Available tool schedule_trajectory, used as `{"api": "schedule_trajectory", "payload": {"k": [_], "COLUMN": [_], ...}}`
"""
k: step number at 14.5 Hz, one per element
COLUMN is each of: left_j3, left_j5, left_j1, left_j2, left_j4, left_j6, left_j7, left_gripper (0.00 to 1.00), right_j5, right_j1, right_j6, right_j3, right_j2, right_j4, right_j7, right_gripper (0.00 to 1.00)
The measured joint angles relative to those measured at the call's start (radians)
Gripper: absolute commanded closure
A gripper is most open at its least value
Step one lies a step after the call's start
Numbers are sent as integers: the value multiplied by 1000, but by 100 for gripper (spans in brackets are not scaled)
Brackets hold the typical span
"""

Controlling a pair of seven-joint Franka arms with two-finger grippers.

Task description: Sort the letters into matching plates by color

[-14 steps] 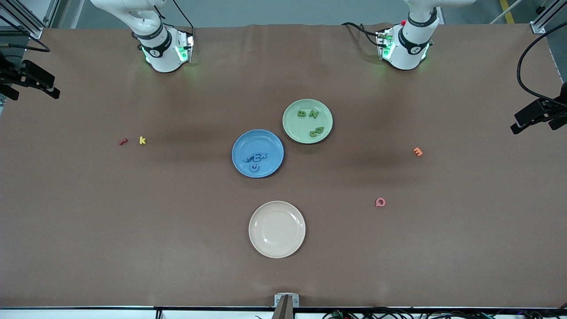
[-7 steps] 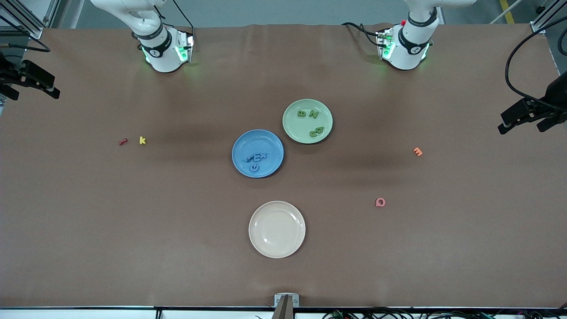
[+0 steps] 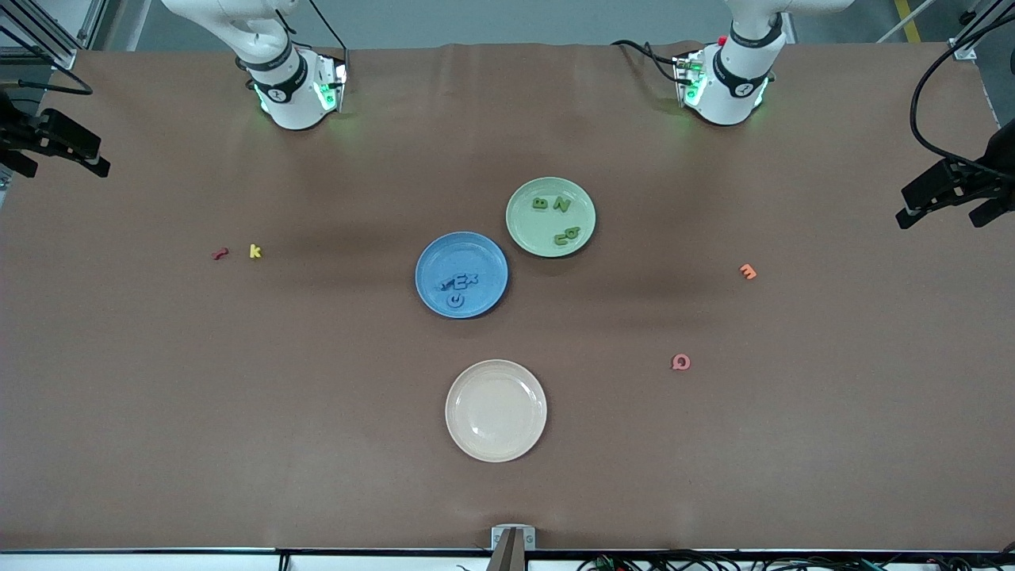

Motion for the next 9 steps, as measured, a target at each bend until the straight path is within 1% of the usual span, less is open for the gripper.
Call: {"api": "schedule_trajectory", "payload": {"k": [4, 9], "left_j3": [-16, -17], "left_j5": [0, 0], "left_j1": [0, 0], "left_j2": [-1, -1], "left_j4": [0, 0], "left_j6": [-4, -5], "left_j7": [0, 5], "left_gripper": [0, 0], "right_j5": [0, -1], "right_j1": [0, 0], "right_j6": [1, 2], "right_j3": [0, -1], "right_j2": [0, 0], "right_j4": [0, 0], "right_j7": [-3, -6], "right_gripper": [0, 0]}}
